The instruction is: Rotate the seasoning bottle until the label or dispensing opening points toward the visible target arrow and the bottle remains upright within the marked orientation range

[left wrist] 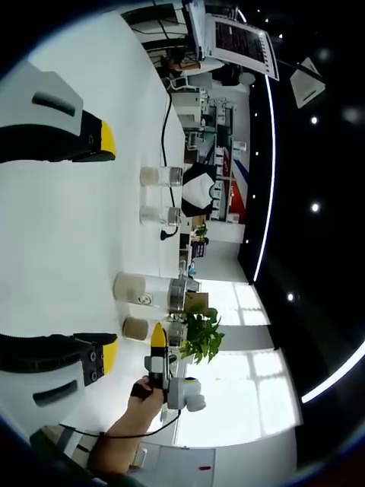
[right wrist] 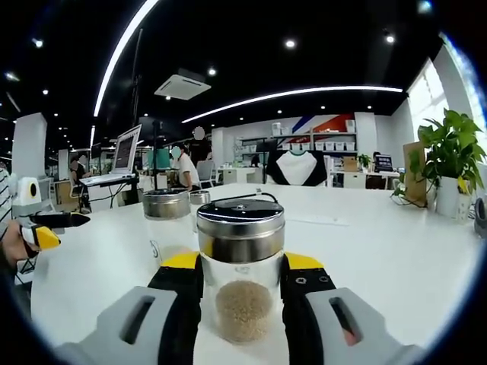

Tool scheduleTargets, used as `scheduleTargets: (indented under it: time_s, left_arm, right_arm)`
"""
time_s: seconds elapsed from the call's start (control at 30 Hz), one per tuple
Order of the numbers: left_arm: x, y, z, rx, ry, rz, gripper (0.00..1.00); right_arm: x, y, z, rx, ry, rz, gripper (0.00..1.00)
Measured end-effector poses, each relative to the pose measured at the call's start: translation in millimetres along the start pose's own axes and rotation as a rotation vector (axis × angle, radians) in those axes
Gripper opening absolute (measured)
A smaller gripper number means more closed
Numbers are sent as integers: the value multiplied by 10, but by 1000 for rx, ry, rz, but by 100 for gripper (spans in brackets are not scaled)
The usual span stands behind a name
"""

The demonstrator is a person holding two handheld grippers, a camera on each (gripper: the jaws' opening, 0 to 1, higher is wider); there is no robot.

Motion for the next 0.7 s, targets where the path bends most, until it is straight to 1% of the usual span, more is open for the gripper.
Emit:
scheduleTargets:
  time_s: [0.17, 0.53, 0.7]
  left_arm:
    - [9, -3, -1, 0, 3, -1, 98]
    - [10, -1, -5, -3, 7, -1, 98]
    - [19, -1, -1, -4, 12, -2, 98]
  right_arm:
    - [4, 11, -2, 16, 0, 2, 38]
    - [11, 39, 0, 106, -7, 11, 38]
    - [12, 37, -1, 134, -11, 15, 38]
Point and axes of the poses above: the point that each gripper's makers call its tool centre point, and the gripper's own axes: z roughly forward along the fingers, y roughly to its left, x roughly out of its underside, the point moved 5 cm from there along -z, roughly backward along the fingers, and after that the axes turned 7 degrees about x, right-handed, at the moved point
